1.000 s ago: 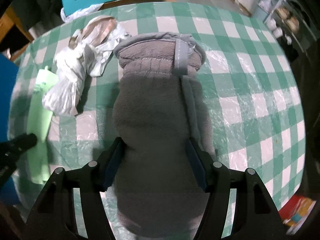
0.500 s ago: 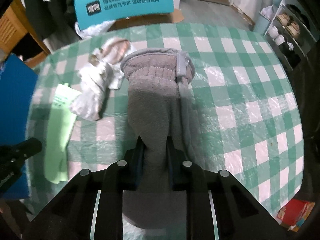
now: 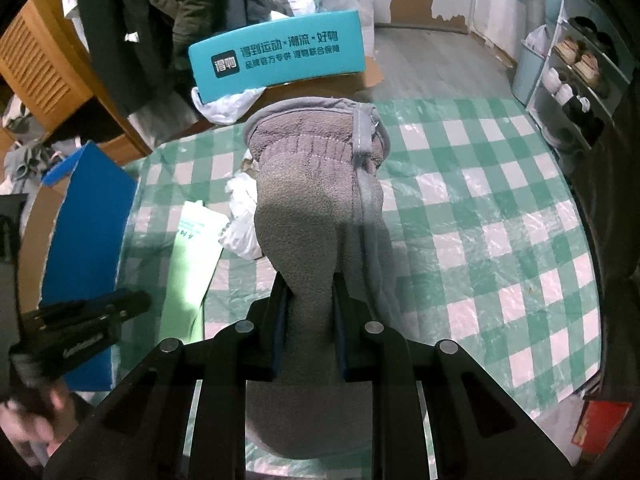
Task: Organize soft objects
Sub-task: 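Lift the grey fleece sock and light-green bag and carry both toward the box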
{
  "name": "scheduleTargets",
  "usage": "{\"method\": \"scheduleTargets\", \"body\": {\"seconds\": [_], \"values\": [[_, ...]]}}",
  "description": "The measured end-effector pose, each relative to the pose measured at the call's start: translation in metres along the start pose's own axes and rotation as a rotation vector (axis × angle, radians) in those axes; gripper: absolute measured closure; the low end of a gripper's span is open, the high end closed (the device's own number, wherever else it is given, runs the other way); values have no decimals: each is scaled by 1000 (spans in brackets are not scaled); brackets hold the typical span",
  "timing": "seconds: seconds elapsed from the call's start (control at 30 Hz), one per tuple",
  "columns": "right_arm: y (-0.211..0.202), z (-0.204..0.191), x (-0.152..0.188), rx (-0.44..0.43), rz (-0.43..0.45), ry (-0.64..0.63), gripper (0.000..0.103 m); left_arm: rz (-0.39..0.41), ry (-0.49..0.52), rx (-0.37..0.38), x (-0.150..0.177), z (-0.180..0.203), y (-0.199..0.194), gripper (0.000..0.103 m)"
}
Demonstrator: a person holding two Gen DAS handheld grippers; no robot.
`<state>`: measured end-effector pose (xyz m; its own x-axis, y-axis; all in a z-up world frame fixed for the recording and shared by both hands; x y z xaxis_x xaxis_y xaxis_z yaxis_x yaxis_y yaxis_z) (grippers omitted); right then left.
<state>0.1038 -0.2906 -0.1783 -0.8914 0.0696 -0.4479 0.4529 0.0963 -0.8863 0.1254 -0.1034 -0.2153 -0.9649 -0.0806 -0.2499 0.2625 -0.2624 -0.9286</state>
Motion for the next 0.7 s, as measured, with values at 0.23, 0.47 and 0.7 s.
{"method": "scheduleTargets", "body": {"seconds": [0.23,0.47,0.7], "values": [[4,6,0,-19,-14,21,86,-6,-5,-32,-10,-2,19,47],[8,10,-2,-34,-23,33,86,-51,28,-104,-9,6,44,45],[12,14,-3,-49,-31,49,86,-57,166,-239,-8,26,58,35]]}}
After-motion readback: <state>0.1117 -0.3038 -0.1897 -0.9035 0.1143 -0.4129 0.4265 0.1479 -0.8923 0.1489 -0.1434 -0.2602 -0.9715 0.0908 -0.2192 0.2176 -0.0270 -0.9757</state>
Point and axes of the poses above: each gripper's, at about its wrist camera, not at the fingertips, and y roughly the way its jaws point, z to its right, x to its underside, the point moved 7 cm from there along y, roughly the way its jaws point, and after that the axes turned 5 degrees about x, right-handed, at the moved point
